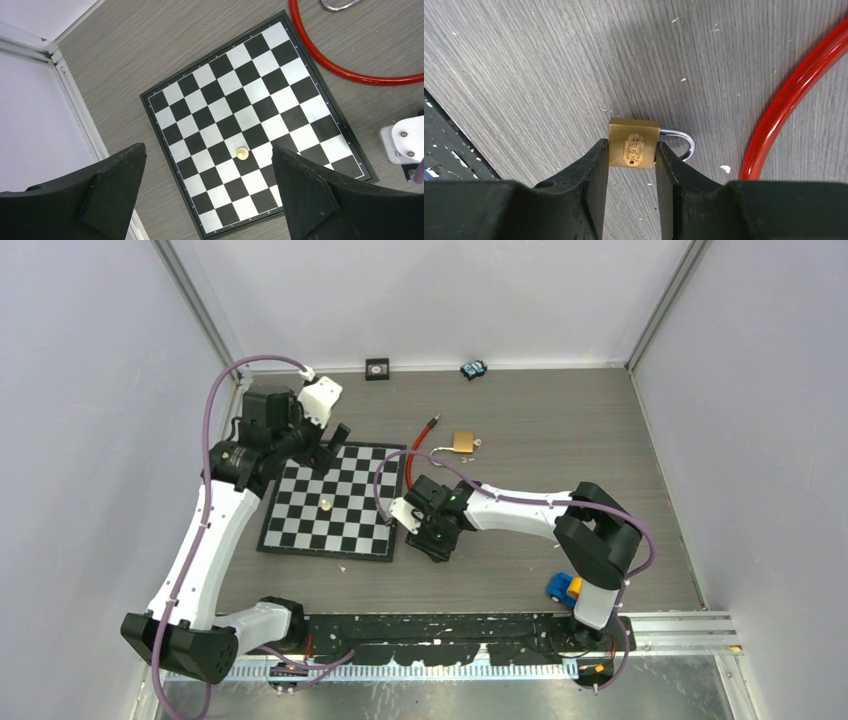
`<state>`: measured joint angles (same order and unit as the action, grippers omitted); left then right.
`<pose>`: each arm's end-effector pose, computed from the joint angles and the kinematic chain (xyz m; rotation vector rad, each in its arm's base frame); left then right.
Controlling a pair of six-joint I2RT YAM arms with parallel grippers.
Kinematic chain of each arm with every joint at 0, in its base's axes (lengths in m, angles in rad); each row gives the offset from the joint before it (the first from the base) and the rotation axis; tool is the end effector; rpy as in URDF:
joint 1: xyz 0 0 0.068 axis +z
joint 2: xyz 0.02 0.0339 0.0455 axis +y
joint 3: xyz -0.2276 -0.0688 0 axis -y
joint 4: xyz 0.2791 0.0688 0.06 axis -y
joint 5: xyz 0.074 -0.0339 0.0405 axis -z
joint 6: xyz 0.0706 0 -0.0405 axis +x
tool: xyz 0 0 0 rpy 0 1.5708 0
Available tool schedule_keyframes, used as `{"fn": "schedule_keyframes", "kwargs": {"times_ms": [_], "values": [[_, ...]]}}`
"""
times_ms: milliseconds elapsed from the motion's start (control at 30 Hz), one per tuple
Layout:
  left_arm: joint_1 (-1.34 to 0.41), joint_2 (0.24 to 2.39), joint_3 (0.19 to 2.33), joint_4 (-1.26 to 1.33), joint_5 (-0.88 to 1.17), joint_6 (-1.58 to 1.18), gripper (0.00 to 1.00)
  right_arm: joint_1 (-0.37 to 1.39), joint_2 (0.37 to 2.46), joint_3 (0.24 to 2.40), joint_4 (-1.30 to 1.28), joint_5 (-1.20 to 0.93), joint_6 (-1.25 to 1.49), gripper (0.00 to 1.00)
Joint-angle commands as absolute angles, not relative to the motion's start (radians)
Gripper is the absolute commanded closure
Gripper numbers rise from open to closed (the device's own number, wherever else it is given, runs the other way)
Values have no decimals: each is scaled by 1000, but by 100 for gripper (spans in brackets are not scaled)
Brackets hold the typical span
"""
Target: Unlock with the key
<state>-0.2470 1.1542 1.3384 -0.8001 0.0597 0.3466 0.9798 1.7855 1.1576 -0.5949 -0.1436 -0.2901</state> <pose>0.2988 -0.0797 0.3483 0.6714 2.0798 -0.0089 0.2026 0.3201 0.0852 -1.7136 2.2655 0.3610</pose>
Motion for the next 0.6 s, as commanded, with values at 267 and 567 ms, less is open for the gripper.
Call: {"fn": "schedule_keyframes", "kwargs": {"times_ms": [267, 567], "values": [[-244, 1088, 1326, -722, 22, 363, 0, 988, 1779, 1188, -595, -159, -249, 36], [-244, 1089, 1282, -695, 25, 326, 0, 903, 1679, 1260, -591, -63, -235, 33]]}}
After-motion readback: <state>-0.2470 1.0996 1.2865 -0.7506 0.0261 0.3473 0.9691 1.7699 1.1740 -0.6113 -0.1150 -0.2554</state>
